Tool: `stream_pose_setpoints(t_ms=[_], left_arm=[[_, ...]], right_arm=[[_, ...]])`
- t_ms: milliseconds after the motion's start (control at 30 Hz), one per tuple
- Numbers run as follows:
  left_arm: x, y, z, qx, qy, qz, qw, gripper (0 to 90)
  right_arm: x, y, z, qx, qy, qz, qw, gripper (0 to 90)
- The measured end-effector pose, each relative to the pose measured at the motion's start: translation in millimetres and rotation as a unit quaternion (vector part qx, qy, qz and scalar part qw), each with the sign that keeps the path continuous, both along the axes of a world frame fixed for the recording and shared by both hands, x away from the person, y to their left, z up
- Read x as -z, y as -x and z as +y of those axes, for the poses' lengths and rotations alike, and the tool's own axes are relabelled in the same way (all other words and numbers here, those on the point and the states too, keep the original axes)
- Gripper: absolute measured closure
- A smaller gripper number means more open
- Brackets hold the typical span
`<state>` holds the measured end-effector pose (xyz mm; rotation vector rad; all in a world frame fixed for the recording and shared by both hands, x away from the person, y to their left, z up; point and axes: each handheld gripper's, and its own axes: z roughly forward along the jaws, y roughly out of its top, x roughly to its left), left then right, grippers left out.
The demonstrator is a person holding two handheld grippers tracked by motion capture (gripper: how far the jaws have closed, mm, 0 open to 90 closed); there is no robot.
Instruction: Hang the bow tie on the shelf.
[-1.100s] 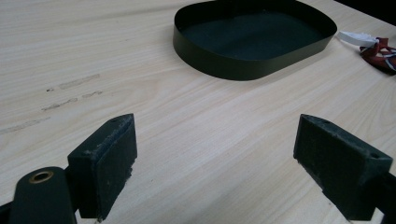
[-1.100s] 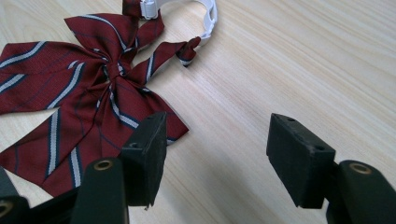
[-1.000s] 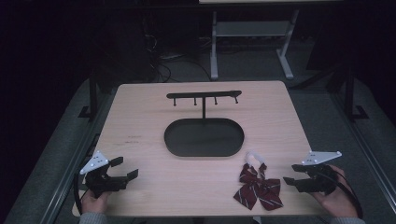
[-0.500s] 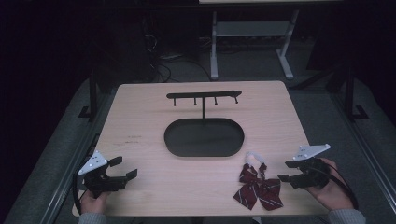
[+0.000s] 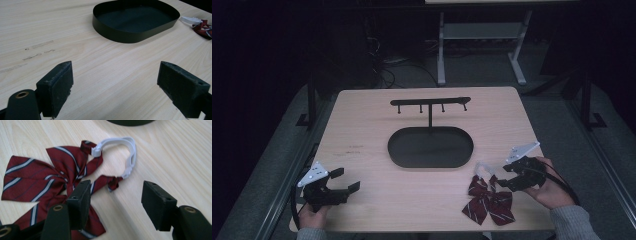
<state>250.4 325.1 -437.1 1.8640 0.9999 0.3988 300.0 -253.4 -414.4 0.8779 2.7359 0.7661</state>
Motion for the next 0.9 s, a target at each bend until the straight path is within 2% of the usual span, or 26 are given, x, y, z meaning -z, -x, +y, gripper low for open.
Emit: stream_pose_setpoints(t_ms=[300, 567, 700, 900], left_arm=[[0.5, -0.7, -1.5, -0.002, 0.004, -0.001, 1.0, 13.1], [-0.6, -0.9, 0.7, -0.001, 0.0, -0.002, 1.0, 13.1], [-0.9, -0.9, 0.4, -0.002, 0.002, -0.002, 1.0, 13.1], [-1.0, -1.1, 0.1, -0.001, 0.002, -0.002, 1.0, 13.1]], right_arm=[[-3.3, -23.2, 18.4, -0.029, 0.021, 0.012, 0.9993, 42.2], [-1.2, -45.1, 33.6, -0.037, 0.033, 0.032, 0.9983, 44.7], [1.5, -53.1, 40.7, -0.044, 0.046, 0.039, 0.9972, 45.8], [4.2, -62.6, 47.0, -0.046, 0.053, 0.046, 0.9964, 48.8]])
